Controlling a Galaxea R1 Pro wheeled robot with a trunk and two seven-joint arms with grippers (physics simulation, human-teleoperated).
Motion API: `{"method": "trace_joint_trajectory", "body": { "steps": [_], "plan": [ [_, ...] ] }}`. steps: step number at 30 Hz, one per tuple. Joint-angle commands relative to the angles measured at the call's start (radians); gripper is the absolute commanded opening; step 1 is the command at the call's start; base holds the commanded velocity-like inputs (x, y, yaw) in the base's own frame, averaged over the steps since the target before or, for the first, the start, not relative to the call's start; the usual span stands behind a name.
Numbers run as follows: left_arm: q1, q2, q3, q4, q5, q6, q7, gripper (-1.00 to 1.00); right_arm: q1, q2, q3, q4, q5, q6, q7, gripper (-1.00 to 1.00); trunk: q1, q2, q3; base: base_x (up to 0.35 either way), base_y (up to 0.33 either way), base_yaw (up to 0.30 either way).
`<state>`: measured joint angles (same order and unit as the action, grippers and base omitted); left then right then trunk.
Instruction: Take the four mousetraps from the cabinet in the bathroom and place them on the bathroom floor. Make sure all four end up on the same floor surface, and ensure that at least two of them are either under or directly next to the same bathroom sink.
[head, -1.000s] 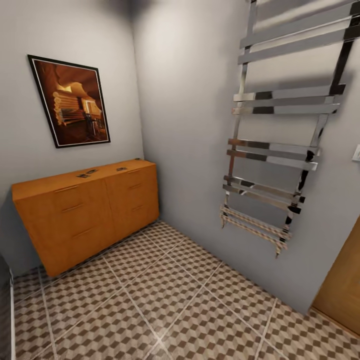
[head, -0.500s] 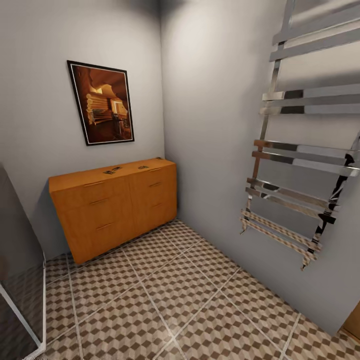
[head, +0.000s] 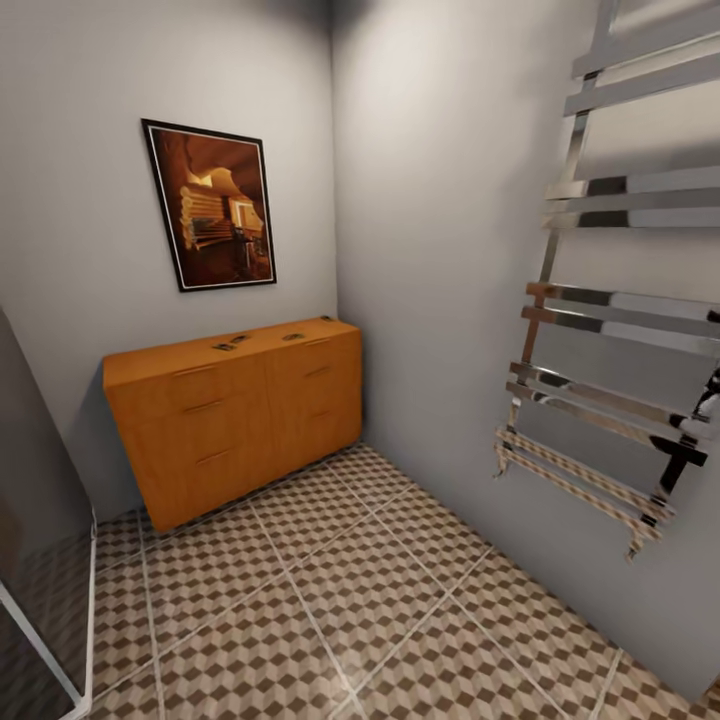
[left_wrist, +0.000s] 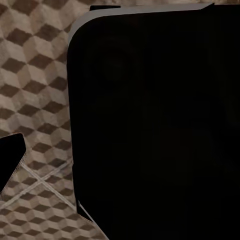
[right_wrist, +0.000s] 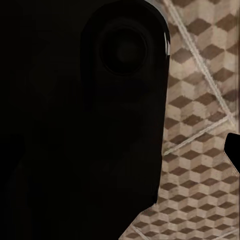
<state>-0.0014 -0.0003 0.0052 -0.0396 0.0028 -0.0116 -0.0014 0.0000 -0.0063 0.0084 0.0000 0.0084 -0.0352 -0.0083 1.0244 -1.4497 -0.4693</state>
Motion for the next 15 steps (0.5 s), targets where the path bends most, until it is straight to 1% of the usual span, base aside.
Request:
{"method": "trace_joint_trajectory", "body": {
  "steps": [1,15],
  "plan": [
    [0.0,0.0,0.0,0.0,0.0,-0.001,0.0,1.0,0.0,-0.001,0.001,0.0,0.001,-0.003,-0.001,1.0,0.001,0.0,-0.001,0.303,0.0,0.004],
    [0.0,0.002,0.0,0.0,0.0,-0.001,0.0,1.0,0.0,-0.006,0.001,0.0,-0.001,-0.002,-0.001,1.0,0.001,0.0,-0.001,0.316,0.0,0.001]
  ]
}}
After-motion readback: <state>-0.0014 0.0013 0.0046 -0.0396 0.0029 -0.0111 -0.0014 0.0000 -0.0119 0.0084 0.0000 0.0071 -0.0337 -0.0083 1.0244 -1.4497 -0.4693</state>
